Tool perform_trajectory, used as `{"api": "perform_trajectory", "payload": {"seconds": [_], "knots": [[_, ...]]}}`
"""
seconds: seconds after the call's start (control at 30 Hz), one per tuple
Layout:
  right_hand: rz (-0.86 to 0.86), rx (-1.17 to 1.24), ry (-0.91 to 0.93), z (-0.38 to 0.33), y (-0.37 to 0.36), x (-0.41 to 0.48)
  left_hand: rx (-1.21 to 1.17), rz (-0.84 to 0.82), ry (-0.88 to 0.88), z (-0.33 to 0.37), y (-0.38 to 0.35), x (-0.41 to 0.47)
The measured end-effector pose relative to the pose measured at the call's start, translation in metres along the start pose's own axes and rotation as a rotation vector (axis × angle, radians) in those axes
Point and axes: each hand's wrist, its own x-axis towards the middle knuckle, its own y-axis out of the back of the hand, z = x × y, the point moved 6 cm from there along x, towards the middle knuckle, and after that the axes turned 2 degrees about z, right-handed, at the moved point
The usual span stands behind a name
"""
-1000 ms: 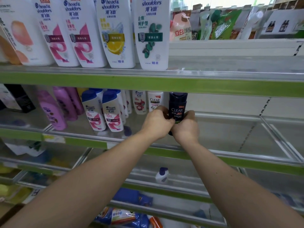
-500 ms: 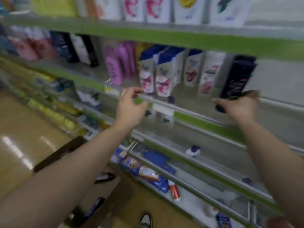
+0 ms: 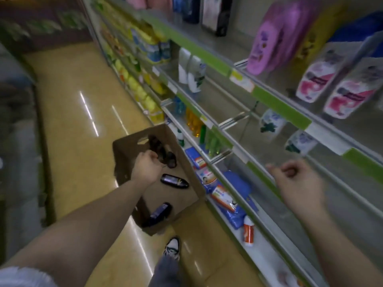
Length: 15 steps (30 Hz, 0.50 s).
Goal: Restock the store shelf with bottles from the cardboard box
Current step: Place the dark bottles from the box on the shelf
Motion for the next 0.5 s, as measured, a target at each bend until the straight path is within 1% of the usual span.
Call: {"api": "perform_trajectory", "payload": {"seconds": [0.13,0.2,0.33,0.5], "knots": [[-0.314,-0.123,-0.030,-0.003,-0.133,-0.002,0.058,-0.119,0.104,-0.060,-0.033,0.033],[-0.413,-0.199,-0.029,-0.004,-0.189,-0.004,0.095,-0.206,0.149,-0.085,-0.048,0.050],[-0.648,-0.369,-0.045,0.008,-0.289,-0.010,0.155,-0.457,0.273,-0.134,-0.085,0.071],[-0.835,-0.517,-0.071,0.051,-0.392,-0.013,0.349,-0.787,0.269,-0.182,-0.141,0.069]]}}
